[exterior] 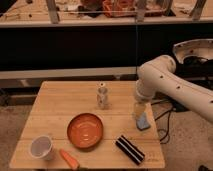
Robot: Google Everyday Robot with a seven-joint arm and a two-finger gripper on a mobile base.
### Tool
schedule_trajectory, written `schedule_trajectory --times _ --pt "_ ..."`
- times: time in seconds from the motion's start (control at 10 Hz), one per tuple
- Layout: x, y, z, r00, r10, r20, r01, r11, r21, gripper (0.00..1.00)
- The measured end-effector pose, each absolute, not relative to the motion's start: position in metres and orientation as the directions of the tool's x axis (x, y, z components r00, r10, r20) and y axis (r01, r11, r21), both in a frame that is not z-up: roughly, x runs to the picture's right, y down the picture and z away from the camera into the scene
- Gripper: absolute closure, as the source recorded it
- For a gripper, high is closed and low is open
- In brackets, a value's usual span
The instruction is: Move the arm in a circular motion
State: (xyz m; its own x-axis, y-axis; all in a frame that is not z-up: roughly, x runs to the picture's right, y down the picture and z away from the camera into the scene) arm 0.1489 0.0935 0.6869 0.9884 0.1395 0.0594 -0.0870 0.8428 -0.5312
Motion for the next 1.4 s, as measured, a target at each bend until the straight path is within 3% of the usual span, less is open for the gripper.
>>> schedule_trajectory --times 0.4,0.7,1.2,1.4 --pt "0.131 0.135 0.653 0.989 0.149 0.005 -0.120 0.817 -0.564 0.20" --pt "0.086 0.140 0.647 0.993 0.119 0.007 -0.094 0.815 -0.573 0.20" --pt "-0.007 0.111 0.661 0.991 -0.004 0.135 0.081 0.821 -0.565 0.20" --pt "-0.038 0.074 0.686 0.974 -0.088 0.209 0.191 0.818 -0.543 0.20"
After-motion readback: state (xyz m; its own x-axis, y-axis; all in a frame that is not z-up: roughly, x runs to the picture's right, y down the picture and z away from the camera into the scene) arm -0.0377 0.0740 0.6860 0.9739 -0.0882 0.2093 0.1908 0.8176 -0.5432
